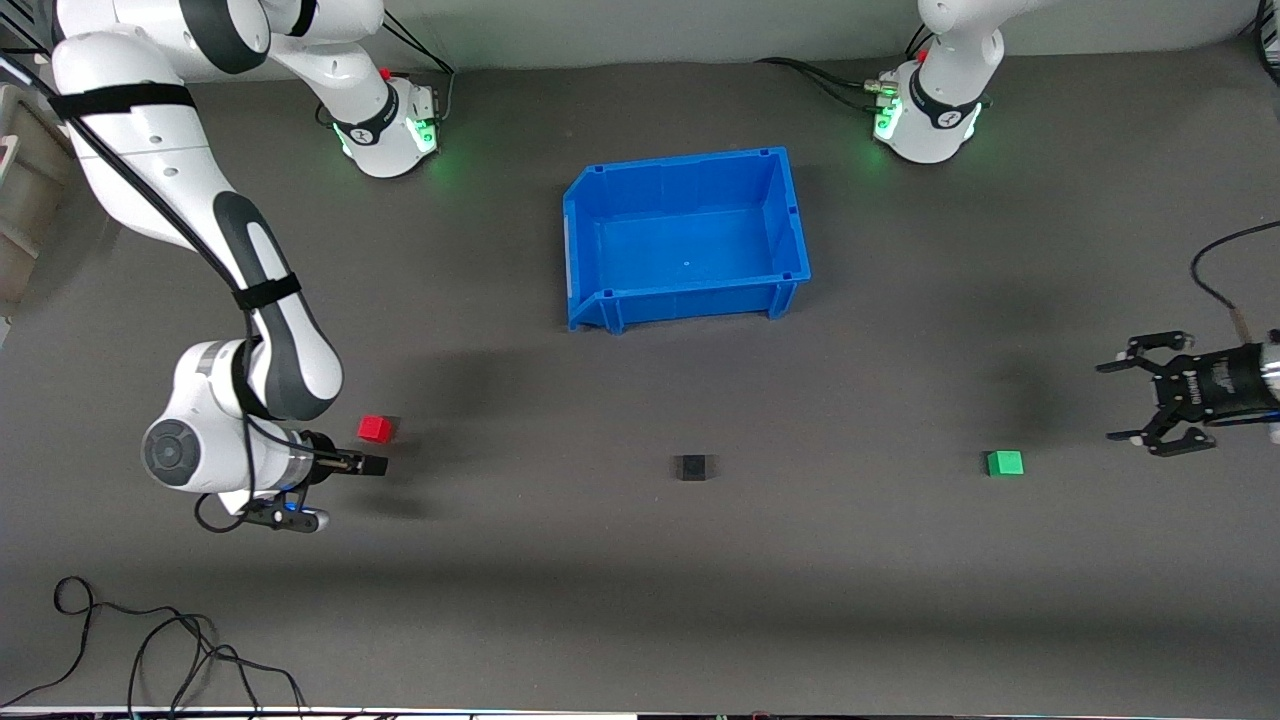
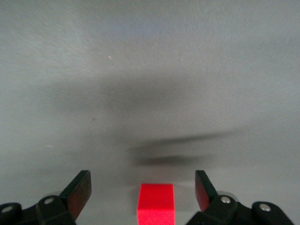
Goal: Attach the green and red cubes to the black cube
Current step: 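Reach the right gripper down to the red cube while the left gripper approaches green, then close the right gripper on the red cube while the left gripper grasps green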
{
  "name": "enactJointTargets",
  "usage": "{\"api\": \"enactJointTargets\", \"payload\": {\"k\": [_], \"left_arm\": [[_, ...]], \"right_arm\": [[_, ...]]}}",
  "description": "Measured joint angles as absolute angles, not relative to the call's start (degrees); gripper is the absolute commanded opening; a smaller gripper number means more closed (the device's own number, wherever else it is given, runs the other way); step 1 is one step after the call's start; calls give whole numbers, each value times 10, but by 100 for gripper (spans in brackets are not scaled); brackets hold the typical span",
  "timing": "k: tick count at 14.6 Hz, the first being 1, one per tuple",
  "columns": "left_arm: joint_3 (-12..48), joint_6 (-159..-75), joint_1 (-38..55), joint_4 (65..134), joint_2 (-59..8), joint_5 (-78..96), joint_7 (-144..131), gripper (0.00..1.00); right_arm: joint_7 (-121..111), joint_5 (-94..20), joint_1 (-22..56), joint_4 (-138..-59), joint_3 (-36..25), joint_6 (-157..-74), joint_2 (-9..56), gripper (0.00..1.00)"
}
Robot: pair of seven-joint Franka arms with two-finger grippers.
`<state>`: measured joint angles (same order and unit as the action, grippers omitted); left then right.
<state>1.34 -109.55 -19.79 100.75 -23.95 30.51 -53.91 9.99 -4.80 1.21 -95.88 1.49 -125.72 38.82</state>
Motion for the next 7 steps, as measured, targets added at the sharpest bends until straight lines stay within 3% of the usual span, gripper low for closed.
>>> {"api": "enactJointTargets", "payload": {"k": [7], "left_arm": [[25,-1264,-163,1046,-324,372,-486,100]], "right_arm": [[100,-48,15,-1011,12,-1303,386,99]]}}
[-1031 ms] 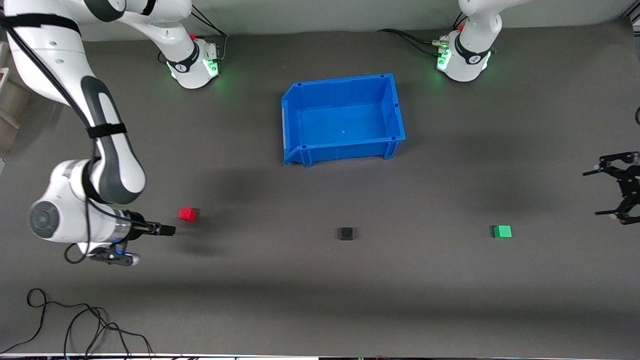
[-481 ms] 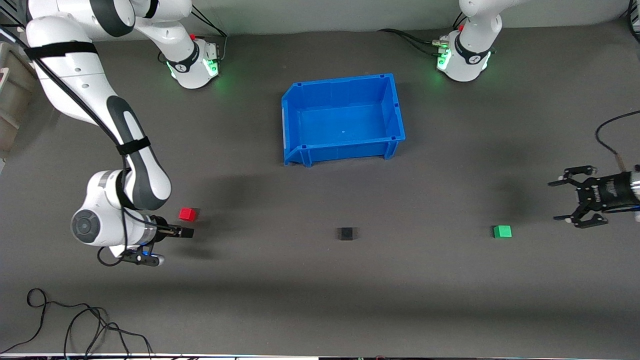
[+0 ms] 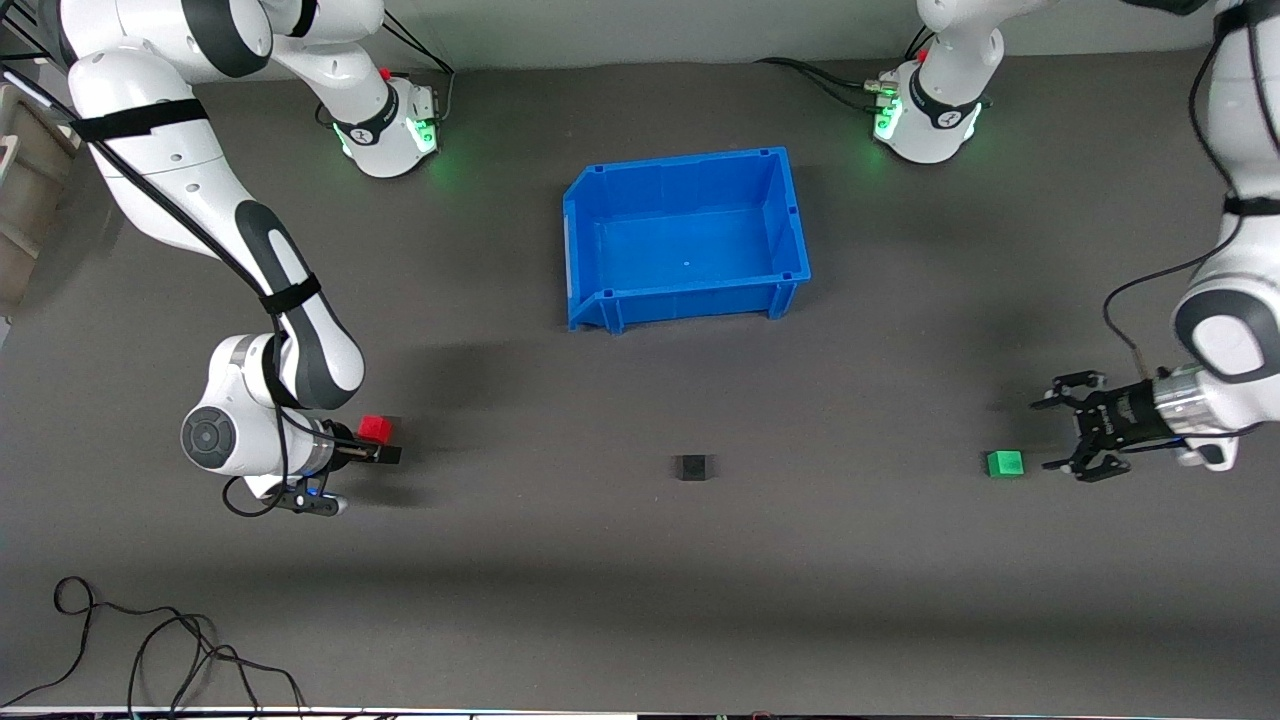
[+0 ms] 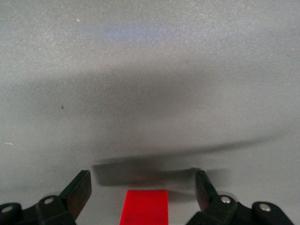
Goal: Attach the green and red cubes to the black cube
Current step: 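Close the right gripper on the red cube while the left gripper grasps green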
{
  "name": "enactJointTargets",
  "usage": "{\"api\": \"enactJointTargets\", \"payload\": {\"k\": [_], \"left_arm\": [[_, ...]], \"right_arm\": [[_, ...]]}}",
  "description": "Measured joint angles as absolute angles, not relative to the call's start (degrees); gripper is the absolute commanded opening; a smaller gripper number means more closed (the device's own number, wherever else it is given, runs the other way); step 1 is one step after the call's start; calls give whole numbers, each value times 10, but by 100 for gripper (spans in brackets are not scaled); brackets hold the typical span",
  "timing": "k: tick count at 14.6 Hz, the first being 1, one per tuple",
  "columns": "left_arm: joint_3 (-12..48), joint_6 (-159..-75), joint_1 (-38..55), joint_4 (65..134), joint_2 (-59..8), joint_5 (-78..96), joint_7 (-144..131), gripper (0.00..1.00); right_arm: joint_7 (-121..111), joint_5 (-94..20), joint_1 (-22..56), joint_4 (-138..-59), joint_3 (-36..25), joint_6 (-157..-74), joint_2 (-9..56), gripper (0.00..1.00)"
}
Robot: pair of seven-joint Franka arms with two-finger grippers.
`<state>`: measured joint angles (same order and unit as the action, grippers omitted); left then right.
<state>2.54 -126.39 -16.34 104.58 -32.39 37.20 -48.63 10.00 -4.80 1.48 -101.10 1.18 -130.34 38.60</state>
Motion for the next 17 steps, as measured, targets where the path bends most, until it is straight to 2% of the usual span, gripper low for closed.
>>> {"api": "enactJointTargets", "payload": {"k": [4,7,11,12,13,14,16,17], "left_arm": [[25,-1295,-161,1045,-350,395,-463,100],[26,-1313,-160,1045,-356,395,-463,100],[29,-1339,-150,1045,-372,397,-462,100],[29,-1340,-149,1045,-373,397,-462,85],[29,-1340,-149,1045,-374,397,-462,60],[29,-1340,-149,1045,-374,397,-462,41],[29,-1340,-149,1045,-375,397,-462,22],[29,-1340,-149,1045,-375,397,-462,9]], "right_arm": [[100,-48,15,-1034,11,-1303,368,98],[100,-48,15,-1043,11,-1303,361,89],[102,-48,19,-1043,11,-1304,361,63],[103,-48,20,-1043,11,-1304,361,58],[104,-48,21,-1043,11,-1305,361,53],[105,-48,22,-1043,11,-1305,361,50],[106,-48,22,-1044,11,-1306,361,47],[106,-48,22,-1044,11,-1306,361,41]]}}
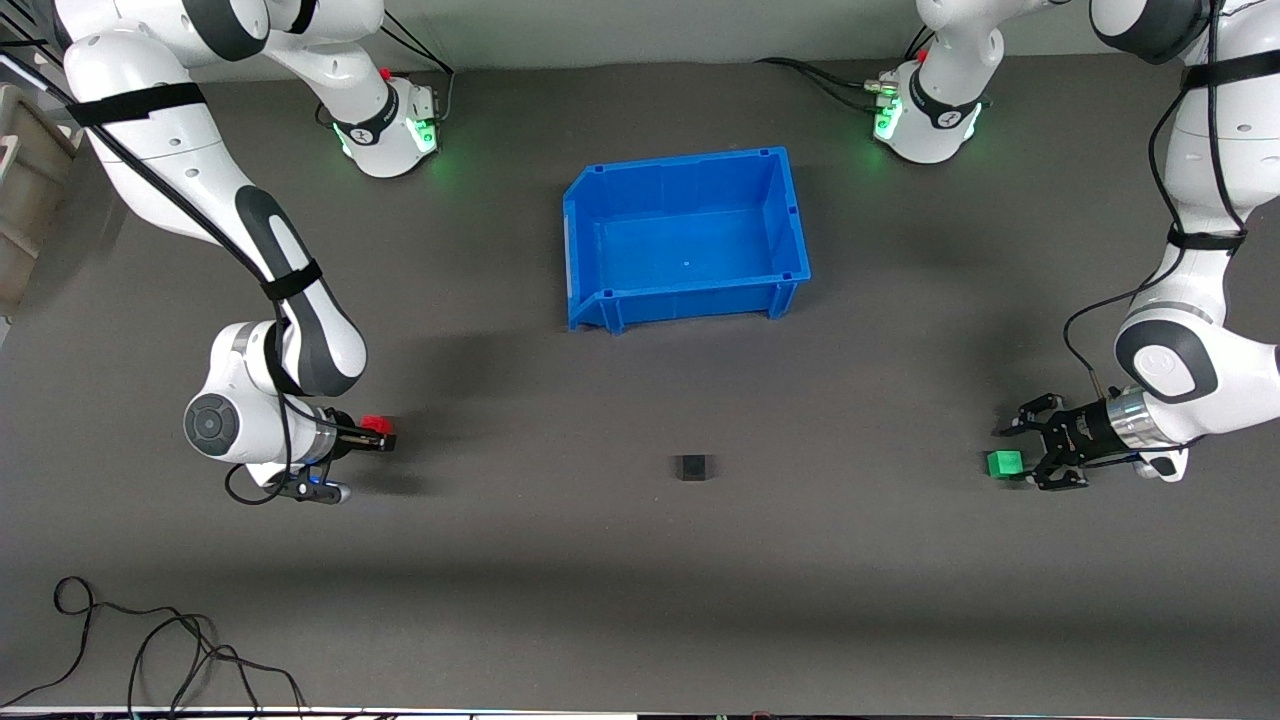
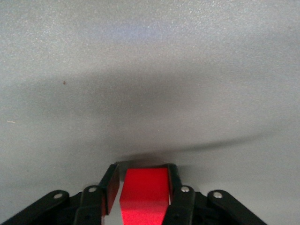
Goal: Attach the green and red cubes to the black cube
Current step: 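Close the right gripper on the red cube while the left gripper grasps green, then carry the red cube and green cube toward the black cube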
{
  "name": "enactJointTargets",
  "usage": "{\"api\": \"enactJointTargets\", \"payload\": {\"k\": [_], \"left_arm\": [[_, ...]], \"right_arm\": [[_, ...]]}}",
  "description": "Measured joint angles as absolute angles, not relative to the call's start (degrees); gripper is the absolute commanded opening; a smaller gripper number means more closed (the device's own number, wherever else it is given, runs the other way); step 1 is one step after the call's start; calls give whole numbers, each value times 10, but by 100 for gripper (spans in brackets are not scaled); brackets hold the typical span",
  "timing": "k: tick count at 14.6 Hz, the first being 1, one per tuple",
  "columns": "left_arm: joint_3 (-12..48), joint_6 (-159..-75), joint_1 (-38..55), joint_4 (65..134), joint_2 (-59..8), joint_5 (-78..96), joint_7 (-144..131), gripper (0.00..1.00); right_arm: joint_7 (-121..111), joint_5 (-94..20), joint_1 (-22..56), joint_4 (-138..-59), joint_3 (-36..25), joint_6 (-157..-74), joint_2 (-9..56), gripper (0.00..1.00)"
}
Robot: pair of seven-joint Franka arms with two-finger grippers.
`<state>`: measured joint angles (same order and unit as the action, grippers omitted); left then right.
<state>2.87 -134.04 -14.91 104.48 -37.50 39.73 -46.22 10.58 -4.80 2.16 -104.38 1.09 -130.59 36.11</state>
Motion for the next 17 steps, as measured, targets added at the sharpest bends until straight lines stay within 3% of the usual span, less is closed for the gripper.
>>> {"api": "enactJointTargets", "payload": {"k": [1,4,11,17], "left_arm": [[29,-1340,-149,1045,-375,397,-462,0],[30,-1340,-149,1043,-375,397,-462,0],[39,-1268,-99,1004,-327,399,-557,0],[41,-1317,58,1002,-319,399,-676,0]], "right_arm": [[106,-48,22,-1044,11,-1306,361,33],[106,-48,22,-1044,10,-1307,361,0],[148,-48,22,-1036,9,-1316,345,0],[308,-52,28,-980,13,-1270,329,0]]}}
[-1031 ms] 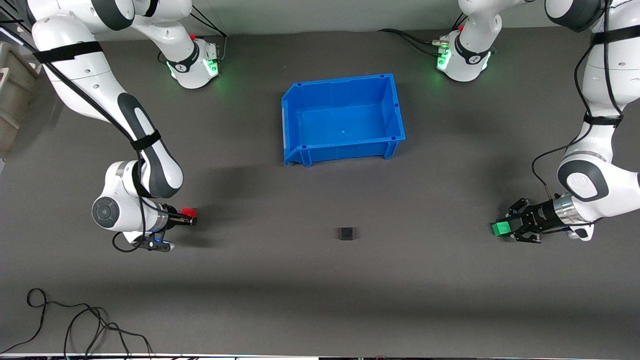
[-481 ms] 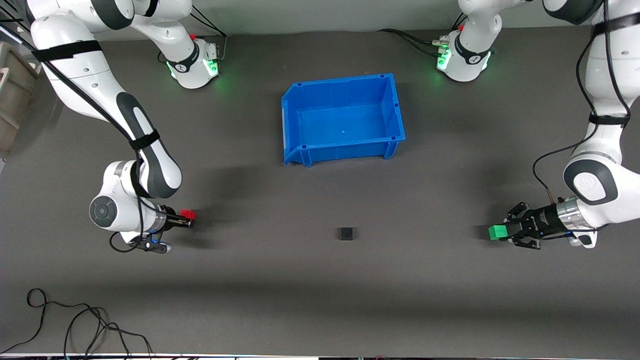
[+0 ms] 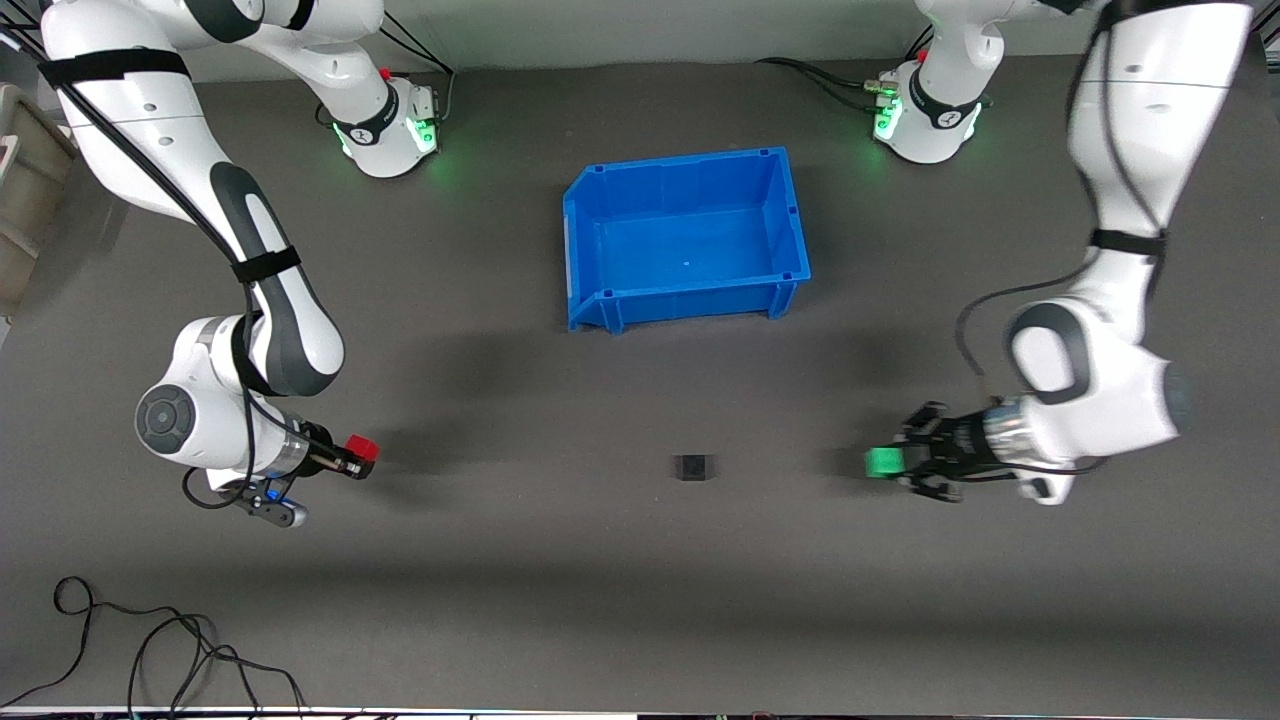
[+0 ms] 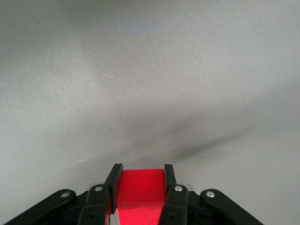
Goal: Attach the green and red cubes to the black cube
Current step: 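Carry the red cube and green cube toward the black cube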
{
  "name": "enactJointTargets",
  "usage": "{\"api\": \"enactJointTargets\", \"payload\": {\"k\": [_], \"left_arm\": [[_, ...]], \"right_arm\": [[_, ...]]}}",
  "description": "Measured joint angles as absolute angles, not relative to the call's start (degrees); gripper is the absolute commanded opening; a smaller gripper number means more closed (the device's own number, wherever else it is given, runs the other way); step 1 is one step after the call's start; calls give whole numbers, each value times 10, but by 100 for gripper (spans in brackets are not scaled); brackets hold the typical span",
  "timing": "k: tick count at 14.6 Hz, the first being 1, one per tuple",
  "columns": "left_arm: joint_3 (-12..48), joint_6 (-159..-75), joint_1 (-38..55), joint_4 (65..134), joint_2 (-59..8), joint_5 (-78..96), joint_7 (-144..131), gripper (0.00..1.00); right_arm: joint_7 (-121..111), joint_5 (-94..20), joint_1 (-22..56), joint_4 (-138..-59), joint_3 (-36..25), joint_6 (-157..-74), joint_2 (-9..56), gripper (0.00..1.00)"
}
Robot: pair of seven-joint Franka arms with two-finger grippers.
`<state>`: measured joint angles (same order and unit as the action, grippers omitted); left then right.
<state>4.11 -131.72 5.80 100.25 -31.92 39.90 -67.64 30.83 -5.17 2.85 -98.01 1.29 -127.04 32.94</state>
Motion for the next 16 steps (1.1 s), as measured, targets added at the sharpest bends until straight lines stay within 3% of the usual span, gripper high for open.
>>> {"api": "enactJointTargets", "payload": {"k": [7,16], "left_arm": [[40,-1349,169,939,-394,399,-700,0],[40,-1374,215,864,-474,400,-736,0]], "right_arm": [[802,-56,119,-898,15,-1228,340,0],[1140,-58,212,-793,17,-1228,443,0]]}}
